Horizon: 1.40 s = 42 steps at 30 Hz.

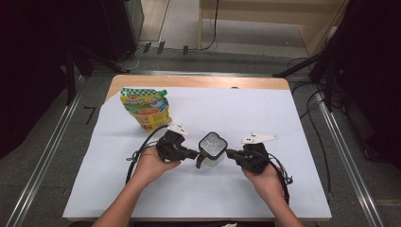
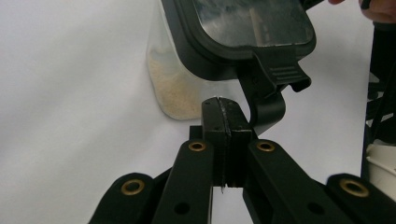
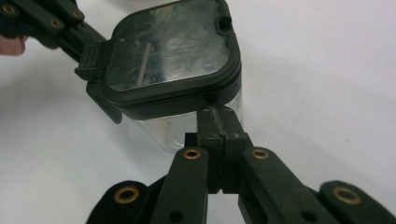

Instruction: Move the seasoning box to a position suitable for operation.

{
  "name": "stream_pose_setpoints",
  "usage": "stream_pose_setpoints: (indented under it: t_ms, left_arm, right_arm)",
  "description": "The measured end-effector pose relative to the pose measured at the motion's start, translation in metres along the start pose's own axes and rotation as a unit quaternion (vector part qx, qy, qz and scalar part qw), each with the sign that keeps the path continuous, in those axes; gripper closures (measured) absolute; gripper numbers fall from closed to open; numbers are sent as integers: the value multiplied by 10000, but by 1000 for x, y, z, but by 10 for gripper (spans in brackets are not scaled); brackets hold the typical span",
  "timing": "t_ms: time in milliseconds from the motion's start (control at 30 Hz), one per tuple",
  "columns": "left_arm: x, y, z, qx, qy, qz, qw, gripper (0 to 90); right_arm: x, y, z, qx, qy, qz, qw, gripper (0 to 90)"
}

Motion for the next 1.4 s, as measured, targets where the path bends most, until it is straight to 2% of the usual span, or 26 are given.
stream_pose_setpoints:
  t_ms: [267,400,733,967,1400]
  left_arm:
    - [-7,-1,6,-1,27,70,10000,900]
    - [-11,-2,9,-11,42,76,10000,900]
    - [-25,-2,18,-10,-43,201,9998,900]
    - [-35,-1,25,-54,-106,207,9997,900]
    - [-51,2,44,-120,-236,182,9995,900]
  right_arm:
    - [3,1,0,-20,-14,-58,10000,900]
    - [1,2,0,-57,-50,9,10000,900]
    - [0,5,0,-125,-149,0,9998,900]
    - [-4,5,0,-159,-193,142,9996,900]
    - [-7,6,1,-195,-328,149,9992,900]
Point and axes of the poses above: each handheld gripper's, and its own axes: z roughly forward along the jaws, y roughly out of its top, x roughly to its left, the point moved 1 cm from there along z, roughly forward along the jaws, and after that the axes turned 13 degrees about -x, right-handed, at the moved point
